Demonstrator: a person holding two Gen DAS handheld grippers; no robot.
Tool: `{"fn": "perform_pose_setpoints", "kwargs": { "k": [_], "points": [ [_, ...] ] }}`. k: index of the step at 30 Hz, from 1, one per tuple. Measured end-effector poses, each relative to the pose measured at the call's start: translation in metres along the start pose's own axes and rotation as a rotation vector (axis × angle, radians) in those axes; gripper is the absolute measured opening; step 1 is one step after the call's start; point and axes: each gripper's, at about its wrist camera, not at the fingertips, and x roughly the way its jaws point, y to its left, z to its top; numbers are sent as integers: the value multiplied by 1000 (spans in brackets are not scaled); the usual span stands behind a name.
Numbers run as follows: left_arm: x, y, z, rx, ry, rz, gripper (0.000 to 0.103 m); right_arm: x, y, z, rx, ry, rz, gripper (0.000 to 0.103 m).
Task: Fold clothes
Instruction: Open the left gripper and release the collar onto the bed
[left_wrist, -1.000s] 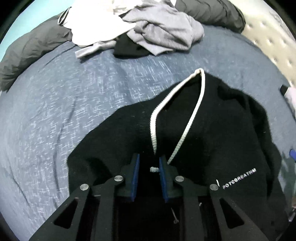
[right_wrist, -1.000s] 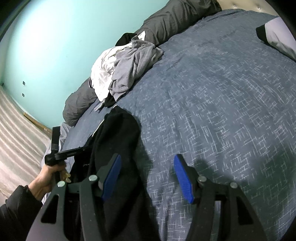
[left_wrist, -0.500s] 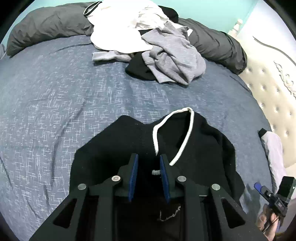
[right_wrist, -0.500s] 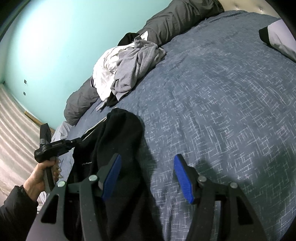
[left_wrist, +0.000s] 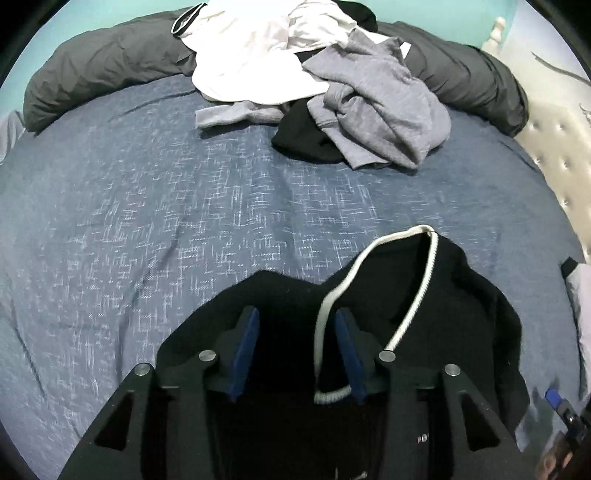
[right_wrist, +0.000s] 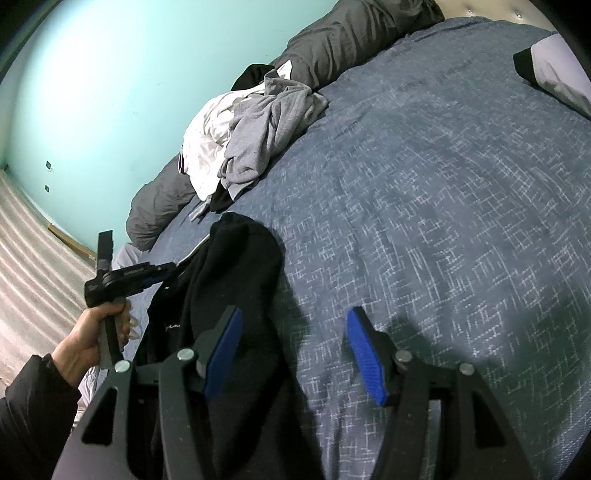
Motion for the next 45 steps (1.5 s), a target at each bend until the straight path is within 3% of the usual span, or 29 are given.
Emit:
{"fn": "perform_pose_setpoints", "kwargs": {
  "k": [2,3,4,5,9,19,22,26,28,32,37,45],
  "points": [
    [6,-4,4,15,9,26,45,1,-1,0,2,2,-1,60],
    [8,-5,5,23,14,31,33,1,-1,0,4,3,-2,60],
    [11,-6,7,31,18,36,12,2,-2,0,7,5,-2,60],
    [12,-7,8,36,20,40,6,3,-2,-1,10,7,-2,60],
    [7,-4,13,34,-6,41,3,3,-2,-1,10,9,-3,60],
    [-37,27,63,-122,-183,-6,0,6,3,-3,-6,15,-4,60],
    [-34,38,62,-169,-162,-61,0,8,4,-5,-7,20,-3,60],
    [-35,37,35,-78,-119,-47,6,7,7,-4,-11,18,3,60],
    [-37,41,16,-50,-91,-47,14,5,8,-3,-14,13,4,60],
    [-55,55,-39,-21,-59,-49,19,3,12,-1,-14,9,9,60],
    [-86,82,-105,-74,-20,-34,30,6,19,-2,5,35,30,60],
    [-150,109,-182,-124,4,-33,34,-5,47,-26,-8,150,75,60]
  ]
}}
